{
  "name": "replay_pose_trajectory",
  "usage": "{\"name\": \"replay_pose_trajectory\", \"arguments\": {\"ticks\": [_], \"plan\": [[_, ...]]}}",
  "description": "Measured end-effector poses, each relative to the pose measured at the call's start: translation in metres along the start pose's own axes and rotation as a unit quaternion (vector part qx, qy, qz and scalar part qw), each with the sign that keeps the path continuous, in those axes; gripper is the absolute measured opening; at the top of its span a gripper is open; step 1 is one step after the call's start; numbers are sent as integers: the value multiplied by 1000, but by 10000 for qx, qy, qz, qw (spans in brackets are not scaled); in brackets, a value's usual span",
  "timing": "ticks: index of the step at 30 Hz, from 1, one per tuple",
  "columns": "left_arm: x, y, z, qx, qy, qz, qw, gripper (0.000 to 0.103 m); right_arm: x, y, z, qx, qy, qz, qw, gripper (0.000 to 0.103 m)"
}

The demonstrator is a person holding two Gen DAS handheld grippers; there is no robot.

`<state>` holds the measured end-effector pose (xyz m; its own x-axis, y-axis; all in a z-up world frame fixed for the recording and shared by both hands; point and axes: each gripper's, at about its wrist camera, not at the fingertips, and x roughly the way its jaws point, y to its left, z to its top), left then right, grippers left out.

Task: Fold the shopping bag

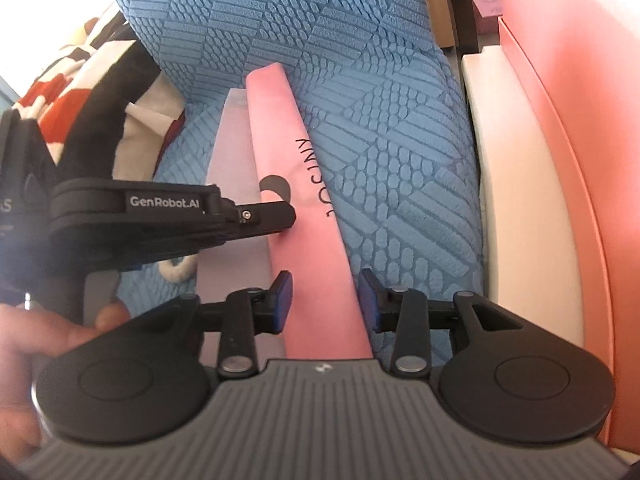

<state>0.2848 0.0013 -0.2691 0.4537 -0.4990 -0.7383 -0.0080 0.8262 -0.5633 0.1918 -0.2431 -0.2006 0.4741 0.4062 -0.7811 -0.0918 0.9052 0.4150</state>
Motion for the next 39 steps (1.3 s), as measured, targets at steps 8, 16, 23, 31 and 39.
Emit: {"name": "replay_pose_trajectory", "arguments": {"ticks": [8,16,23,31,39], "plan": [[1,5,2,-185,1,-84,9998,8,-1,-14,3,820,-55,631,9946,42],[0,12,3,-405,1,-169,9990,8,7,-9,3,1078,-55,1022,9889,41],[-2,15,5,-488,-17,-224,9986,8,24,11,3,758,-55,673,9948,17],[0,9,4,-409,-87,-274,9987,8,12,23,6,284,-193,200,9992,9],[10,-9,-3,-204,30,-422,9989,8,0,15,4,1,-263,-180,9995,8]]}}
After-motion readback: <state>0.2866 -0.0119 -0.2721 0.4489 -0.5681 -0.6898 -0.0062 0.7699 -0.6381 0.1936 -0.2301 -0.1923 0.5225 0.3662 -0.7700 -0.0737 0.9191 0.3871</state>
